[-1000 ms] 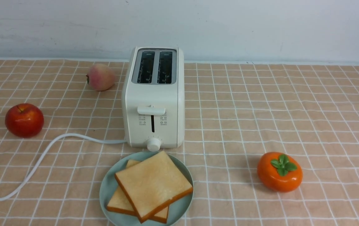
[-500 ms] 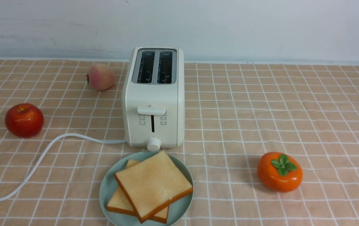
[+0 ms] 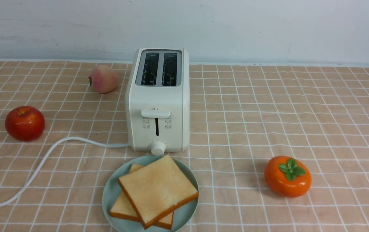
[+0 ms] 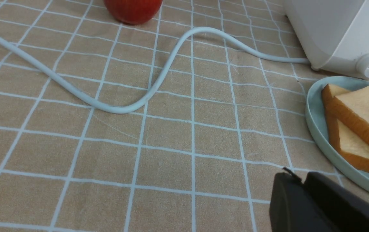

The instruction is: Take toasted bread from bread machine on light coffee tablecloth place on plate.

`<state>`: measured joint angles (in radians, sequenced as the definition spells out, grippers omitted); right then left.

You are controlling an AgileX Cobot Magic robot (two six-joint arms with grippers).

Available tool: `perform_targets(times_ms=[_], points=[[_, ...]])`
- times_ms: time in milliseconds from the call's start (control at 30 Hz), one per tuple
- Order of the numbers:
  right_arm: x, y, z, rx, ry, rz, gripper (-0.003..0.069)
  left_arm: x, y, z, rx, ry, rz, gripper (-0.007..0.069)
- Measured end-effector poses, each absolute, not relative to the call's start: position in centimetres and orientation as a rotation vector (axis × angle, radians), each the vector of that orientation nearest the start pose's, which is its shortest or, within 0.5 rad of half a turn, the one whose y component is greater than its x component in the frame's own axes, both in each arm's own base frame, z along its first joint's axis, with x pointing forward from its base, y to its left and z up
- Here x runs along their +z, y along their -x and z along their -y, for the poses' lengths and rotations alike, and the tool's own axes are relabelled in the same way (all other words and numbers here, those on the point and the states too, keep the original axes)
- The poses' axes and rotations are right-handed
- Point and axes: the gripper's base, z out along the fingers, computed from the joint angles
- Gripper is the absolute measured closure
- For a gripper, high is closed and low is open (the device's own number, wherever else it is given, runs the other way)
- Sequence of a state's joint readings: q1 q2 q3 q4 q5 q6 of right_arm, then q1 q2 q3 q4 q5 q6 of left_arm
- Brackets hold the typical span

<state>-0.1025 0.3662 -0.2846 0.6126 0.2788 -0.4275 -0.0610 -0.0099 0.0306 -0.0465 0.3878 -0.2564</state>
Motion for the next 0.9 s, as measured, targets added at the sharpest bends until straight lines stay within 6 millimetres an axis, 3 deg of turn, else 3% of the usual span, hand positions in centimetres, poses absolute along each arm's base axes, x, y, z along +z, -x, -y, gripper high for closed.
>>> perform_targets(times_ms=[233,533,900], points=[[26.3,-8.0,-0.7,0.15,-0.073,-1.799,0.058,16.9,-5.2,0.5,-0.262,0.214,-1.888,0.056],[26.0,-6.8,0.2,0.101,-0.22,-1.809,0.0573,16.8,-5.2,0.5,-0.263,0.215,-1.89,0.0557],[25.7,-6.5,0.3,0.086,-0.23,-1.834,0.0559,16.8,-5.2,0.5,-0.263,0.215,-1.89,0.0554]])
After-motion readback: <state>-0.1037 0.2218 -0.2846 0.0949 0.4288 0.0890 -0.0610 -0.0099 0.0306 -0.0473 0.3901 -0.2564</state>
